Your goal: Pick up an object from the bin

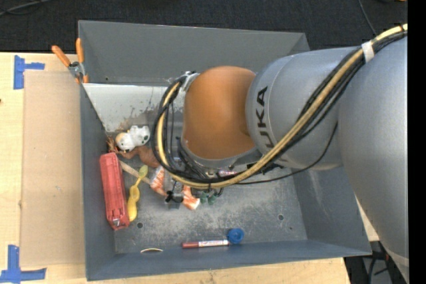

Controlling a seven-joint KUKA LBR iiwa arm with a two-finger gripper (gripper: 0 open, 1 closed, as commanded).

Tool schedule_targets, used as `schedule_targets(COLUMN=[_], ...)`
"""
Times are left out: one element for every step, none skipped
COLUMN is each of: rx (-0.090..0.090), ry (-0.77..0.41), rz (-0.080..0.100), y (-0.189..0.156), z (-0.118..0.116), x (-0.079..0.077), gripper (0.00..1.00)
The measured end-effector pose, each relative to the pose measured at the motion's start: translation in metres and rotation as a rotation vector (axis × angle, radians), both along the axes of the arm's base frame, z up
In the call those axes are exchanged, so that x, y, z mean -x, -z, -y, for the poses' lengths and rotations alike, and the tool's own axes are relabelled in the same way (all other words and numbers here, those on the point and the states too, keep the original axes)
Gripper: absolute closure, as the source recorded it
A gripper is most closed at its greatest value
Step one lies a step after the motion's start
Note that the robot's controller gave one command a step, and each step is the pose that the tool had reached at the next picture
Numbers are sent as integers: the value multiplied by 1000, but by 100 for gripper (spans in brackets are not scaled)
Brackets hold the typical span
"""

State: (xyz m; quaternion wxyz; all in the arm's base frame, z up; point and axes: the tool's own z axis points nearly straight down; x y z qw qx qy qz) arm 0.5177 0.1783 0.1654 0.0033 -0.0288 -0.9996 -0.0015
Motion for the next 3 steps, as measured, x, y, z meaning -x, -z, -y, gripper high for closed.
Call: schedule_targets(rx=[1,0,2], ry=[0,0,-1], rz=[-5,-3,-10], y=[-7,-18,-40], z=[0,0,1], x=[1,0,2], gripper=[100,100,100])
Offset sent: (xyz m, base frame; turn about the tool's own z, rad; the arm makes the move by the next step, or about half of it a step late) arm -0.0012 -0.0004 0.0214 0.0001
